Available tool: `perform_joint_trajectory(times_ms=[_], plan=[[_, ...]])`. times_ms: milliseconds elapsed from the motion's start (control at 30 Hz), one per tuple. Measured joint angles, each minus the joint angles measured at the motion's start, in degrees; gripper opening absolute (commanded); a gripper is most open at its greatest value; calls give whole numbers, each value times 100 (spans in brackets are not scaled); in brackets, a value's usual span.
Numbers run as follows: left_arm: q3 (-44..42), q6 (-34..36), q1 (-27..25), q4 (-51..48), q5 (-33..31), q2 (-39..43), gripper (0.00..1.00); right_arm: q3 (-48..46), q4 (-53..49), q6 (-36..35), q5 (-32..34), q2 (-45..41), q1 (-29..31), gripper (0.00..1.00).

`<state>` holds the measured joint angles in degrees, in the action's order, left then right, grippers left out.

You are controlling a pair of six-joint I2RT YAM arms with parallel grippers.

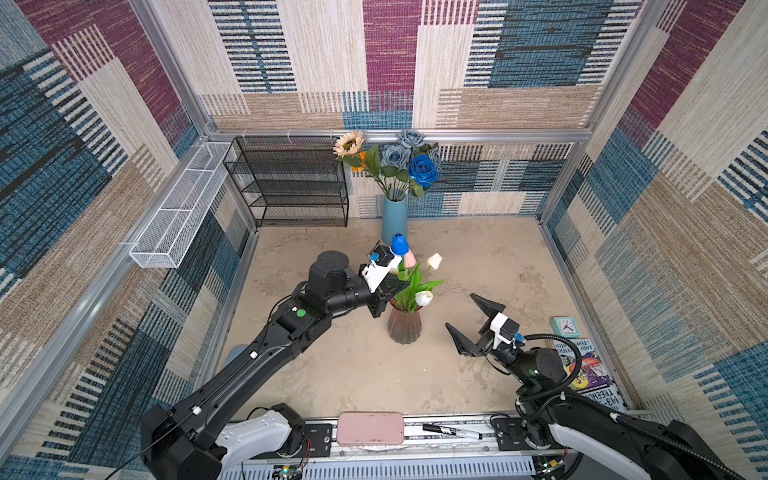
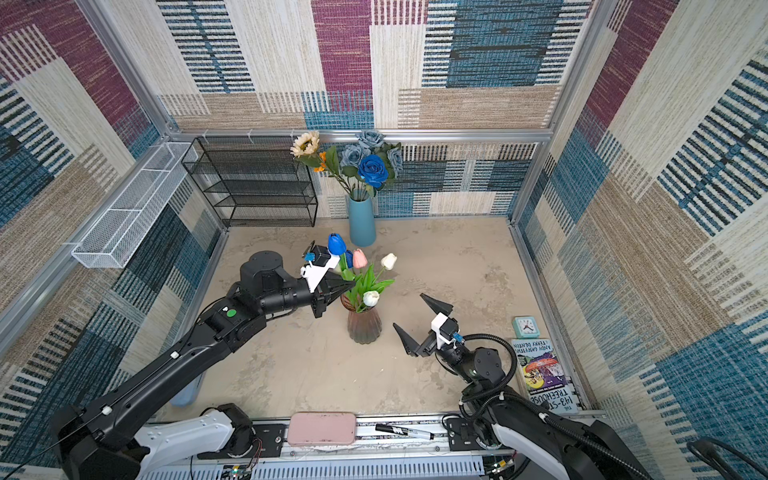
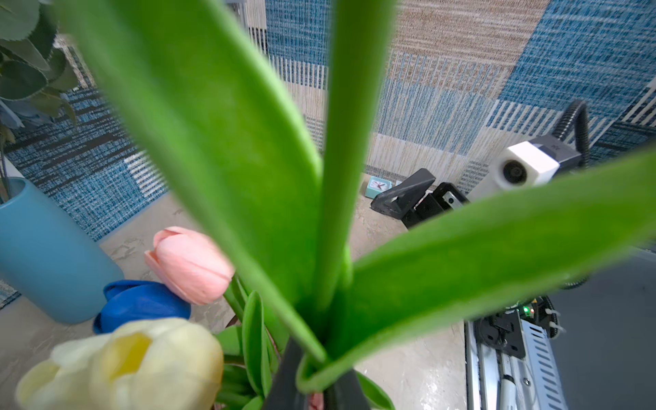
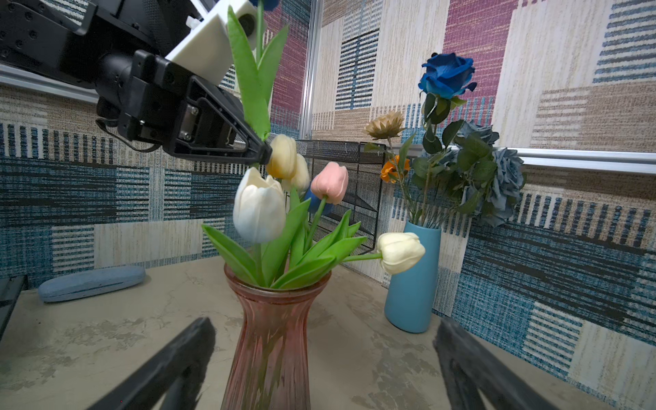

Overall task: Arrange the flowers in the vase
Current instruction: 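Lower the blue tulip stem into the pink vase with the left gripper, then open and withdraw the left gripper while the right gripper approaches the vase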

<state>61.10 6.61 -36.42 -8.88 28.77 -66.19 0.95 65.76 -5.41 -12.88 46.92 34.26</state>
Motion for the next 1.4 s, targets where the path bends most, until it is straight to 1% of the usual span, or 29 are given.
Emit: perform_joint_trajectory(times_ms=[133,233,300,433,600,733,833,1000,1033,1100,1167,1333,1400], plan=[[345,188,-48,-529,-116,-199,4,17,2,0,0,26,0,100],[505,422,-61,-789,-315,-192,5,17,2,0,0,26,0,100],[584,435,-61,-914,-437,-166,5,17,2,0,0,37,0,100],[739,455,-61,-992,-595,-15,5,17,2,0,0,48,0,100],[758,468,-61,-970,-612,9,5,20,0,0,0,50,0,100],[651,498,-61,-986,-684,-210,5,20,0,0,0,35,0,100],[640,511,-63,-999,-737,-382,7,20,0,0,0,35,0,100],[623,514,-83,-1003,-728,-533,18,20,4,0,0,61,0,100],[619,516,-87,-1003,-719,-551,24,24,9,-2,0,90,0,100],[577,538,-98,-1008,-706,-557,40,35,9,-2,0,186,0,100],[498,540,-111,-1014,-680,-531,51,63,-2,-2,0,245,0,100],[367,573,-111,-1016,-603,-396,71,118,11,-2,0,302,0,100],[293,579,-109,-1003,-605,-302,74,133,9,-2,-4,389,0,100]])
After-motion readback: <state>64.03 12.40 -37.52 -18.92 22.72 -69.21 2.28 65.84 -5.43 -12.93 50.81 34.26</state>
